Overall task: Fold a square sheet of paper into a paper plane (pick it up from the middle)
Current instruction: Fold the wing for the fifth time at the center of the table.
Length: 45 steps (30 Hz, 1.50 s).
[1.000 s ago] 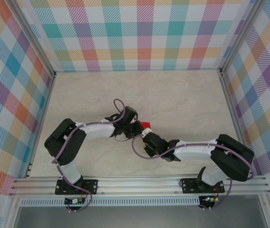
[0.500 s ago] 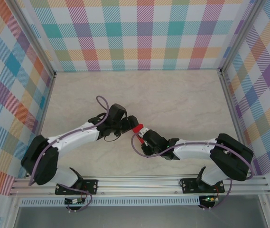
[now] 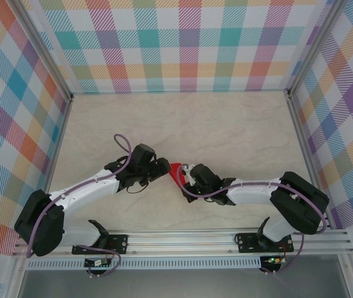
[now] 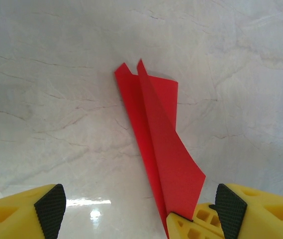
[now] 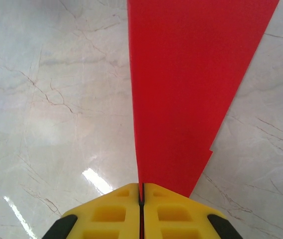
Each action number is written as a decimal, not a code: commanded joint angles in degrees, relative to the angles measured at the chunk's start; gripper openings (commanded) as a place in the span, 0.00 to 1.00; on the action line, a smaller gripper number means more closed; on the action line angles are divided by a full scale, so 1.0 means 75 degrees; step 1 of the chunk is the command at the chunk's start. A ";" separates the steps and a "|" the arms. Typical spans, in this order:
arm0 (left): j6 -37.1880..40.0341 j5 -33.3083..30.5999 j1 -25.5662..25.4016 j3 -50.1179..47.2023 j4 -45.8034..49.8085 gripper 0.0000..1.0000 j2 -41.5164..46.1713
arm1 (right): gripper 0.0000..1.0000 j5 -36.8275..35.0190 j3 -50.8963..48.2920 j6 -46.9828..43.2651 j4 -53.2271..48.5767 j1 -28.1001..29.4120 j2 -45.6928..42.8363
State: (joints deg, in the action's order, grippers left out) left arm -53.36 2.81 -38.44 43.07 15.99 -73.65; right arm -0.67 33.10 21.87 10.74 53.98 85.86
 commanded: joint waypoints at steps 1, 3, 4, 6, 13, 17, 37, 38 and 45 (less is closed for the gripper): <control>-0.0069 0.0503 0.0090 -0.0109 -0.0700 0.82 -0.0154 | 0.08 0.0323 -0.0127 0.0378 0.0347 -0.0048 0.0161; -0.0091 0.0617 0.0089 -0.0028 -0.0749 0.83 -0.0332 | 0.08 0.0303 -0.0137 0.0377 0.0361 -0.0048 0.0199; -0.0092 0.0661 0.0097 0.0028 -0.0734 0.82 -0.0445 | 0.08 0.0271 -0.0144 0.0368 0.0349 -0.0048 0.0220; -0.0114 0.0770 0.0089 0.0122 -0.0768 0.83 -0.0658 | 0.09 0.0242 -0.0144 0.0366 0.0317 -0.0048 0.0266; -0.0184 0.1121 0.0088 0.0298 -0.1087 0.78 -0.1203 | 0.10 0.0500 -0.0234 0.0603 0.0494 -0.0110 0.0376; -0.0162 0.1156 0.0086 0.0247 -0.1185 0.73 -0.1215 | 0.09 0.1563 -0.0417 0.1082 0.1134 -0.0523 0.0534; -0.0022 0.1693 0.0052 -0.0657 -0.2703 0.39 -0.0946 | 0.07 0.4383 -0.0546 0.2519 0.1711 -0.2124 0.0892; -0.0032 0.1781 0.0045 -0.0642 -0.2835 0.38 -0.1044 | 0.07 0.4476 -0.0549 0.2557 0.1796 -0.2151 0.0950; -0.0112 0.2121 -0.0105 -0.0473 -0.3600 0.29 -0.1797 | 0.07 0.4921 -0.0511 0.2944 0.2134 -0.2382 0.1464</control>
State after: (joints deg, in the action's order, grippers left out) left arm -54.43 16.88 -38.72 38.59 -7.01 -85.91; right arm 32.71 28.18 41.93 24.60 36.93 95.42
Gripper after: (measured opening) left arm 0.294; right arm 0.076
